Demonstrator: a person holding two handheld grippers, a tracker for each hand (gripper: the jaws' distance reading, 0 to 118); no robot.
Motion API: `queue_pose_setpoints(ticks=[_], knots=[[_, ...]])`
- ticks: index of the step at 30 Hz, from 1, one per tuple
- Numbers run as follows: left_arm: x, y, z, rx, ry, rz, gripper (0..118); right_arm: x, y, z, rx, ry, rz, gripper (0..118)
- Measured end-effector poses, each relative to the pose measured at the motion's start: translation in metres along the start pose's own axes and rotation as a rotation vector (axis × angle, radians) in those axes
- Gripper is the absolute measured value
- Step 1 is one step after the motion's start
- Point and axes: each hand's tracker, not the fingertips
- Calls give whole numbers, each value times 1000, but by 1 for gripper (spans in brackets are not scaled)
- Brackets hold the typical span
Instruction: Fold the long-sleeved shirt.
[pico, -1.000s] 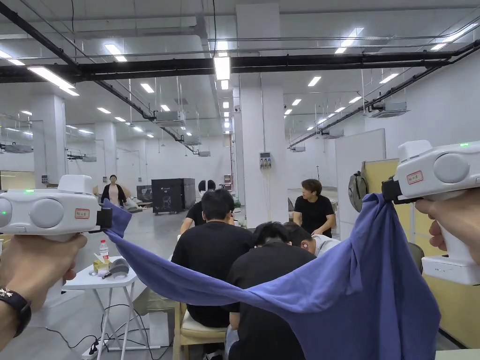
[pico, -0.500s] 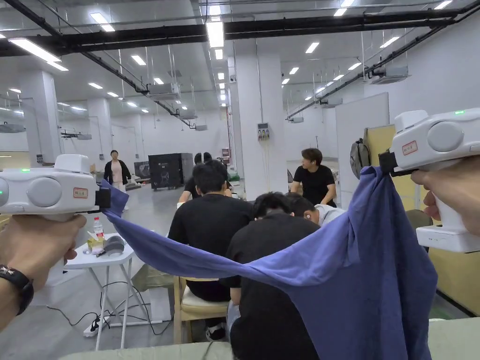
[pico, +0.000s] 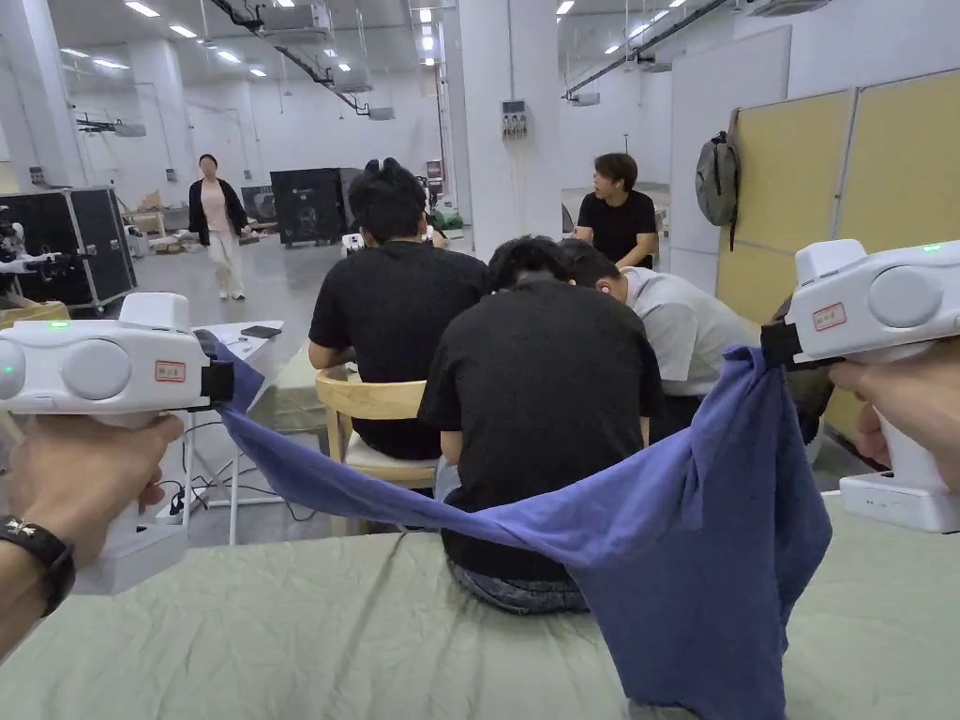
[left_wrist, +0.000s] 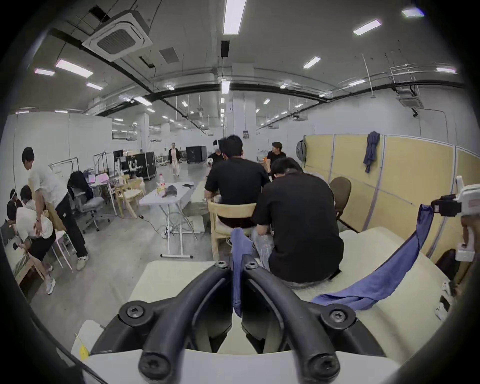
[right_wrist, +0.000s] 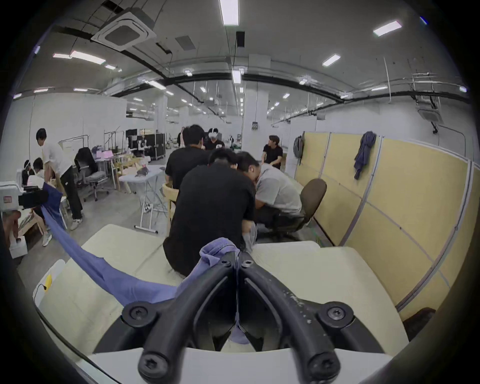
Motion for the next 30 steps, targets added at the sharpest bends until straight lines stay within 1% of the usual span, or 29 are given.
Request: queue_pose_setpoints(ticks=[4,8,10,13,15,17,21,23,25,27,29,30], knots=[[-1,-32,3,-41,-16,9,4,1,-35,9,-36,14,23,2],[-8,-73,22,-98,-21,35,4,-1,-83,34,-66,34,18,2],[-16,-100,37,-131,-27,70,4,-5,-114,51,-92,46,16,2],[-20,-137,62,-177,-16,71,4,-16,-158,79,-136,72,11,2],[-23,-161,81,-188,-20,87,4,-24,-188,98,-155,89,6,2],[-23,-189,98,-220,-22,108,4,-36,-219,115,-190,98,15,2],[-25,-251,132,-305,-20,138,4,-52,-284,142,-264,140,6,2],[-24,-279,149,-347,-11,132,4,-60,-314,159,-289,156,-12,2],[-22,-307,164,-411,-34,111,4,-66,-344,172,-310,169,-32,2],[-23,-331,180,-424,-17,112,4,-71,-370,188,-334,185,-64,2],[-28,-353,191,-454,-22,127,4,-77,-391,201,-355,189,-70,2],[-32,-362,197,-480,-16,100,4,-79,-401,209,-356,186,-72,2]])
